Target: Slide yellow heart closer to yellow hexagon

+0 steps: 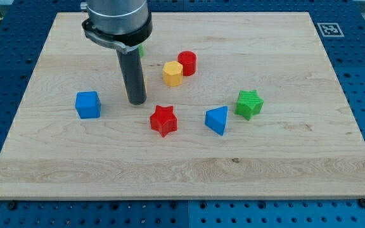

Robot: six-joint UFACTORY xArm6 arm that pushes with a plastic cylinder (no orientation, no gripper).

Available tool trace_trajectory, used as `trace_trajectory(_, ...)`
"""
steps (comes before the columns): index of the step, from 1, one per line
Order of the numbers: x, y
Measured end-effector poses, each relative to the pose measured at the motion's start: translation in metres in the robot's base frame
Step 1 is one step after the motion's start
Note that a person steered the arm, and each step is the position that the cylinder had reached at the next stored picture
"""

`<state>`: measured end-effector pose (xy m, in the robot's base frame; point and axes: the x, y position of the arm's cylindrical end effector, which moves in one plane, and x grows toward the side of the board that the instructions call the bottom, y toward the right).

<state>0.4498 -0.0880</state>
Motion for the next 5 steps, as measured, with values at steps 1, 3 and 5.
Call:
trace_trajectory(1,-0.004,-0.026)
trace_trajectory(3,-0.021,-0.037)
trace_trajectory(5,-0.028,-0.012)
